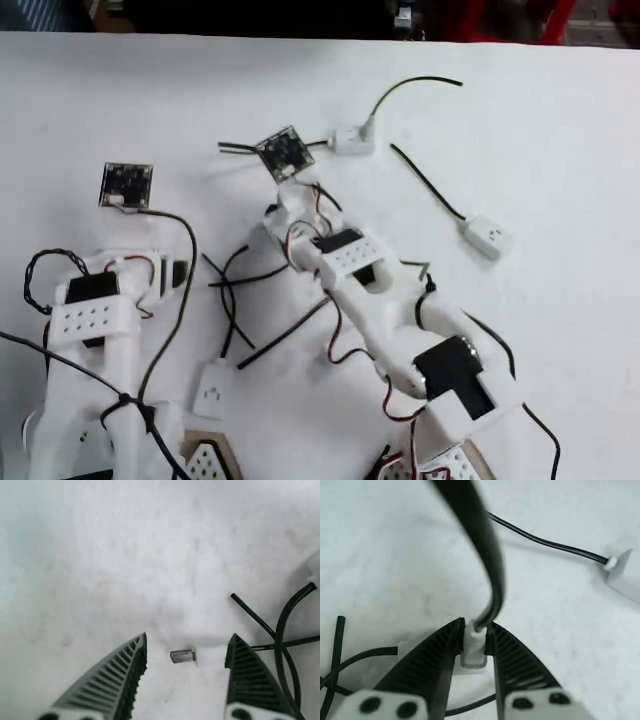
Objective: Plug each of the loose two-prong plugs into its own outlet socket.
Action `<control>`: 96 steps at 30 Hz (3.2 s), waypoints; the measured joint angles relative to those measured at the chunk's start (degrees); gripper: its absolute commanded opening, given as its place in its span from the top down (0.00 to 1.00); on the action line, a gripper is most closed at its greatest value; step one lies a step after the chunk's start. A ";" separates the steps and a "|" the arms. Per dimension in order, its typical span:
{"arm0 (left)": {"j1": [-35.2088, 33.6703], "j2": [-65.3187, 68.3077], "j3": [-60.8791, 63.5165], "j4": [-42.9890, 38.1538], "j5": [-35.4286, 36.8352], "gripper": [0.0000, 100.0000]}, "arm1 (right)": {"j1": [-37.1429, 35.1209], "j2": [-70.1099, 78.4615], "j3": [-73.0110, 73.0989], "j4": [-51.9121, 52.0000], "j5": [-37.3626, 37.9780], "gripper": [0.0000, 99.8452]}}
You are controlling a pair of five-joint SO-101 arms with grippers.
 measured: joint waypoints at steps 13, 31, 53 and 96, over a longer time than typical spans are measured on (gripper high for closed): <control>0.00 0.00 0.00 0.00 0.00 0.75 | 0.70 -5.27 2.20 7.91 -0.18 0.98; 0.00 0.00 0.00 0.00 0.00 0.75 | 0.70 -13.63 0.44 12.48 -4.57 0.98; 0.00 0.00 0.00 0.00 0.00 0.75 | 0.70 -11.25 12.13 -4.13 -4.92 0.98; 0.00 0.00 0.00 0.00 -0.09 0.75 | 0.79 -3.43 3.87 12.13 -1.58 0.98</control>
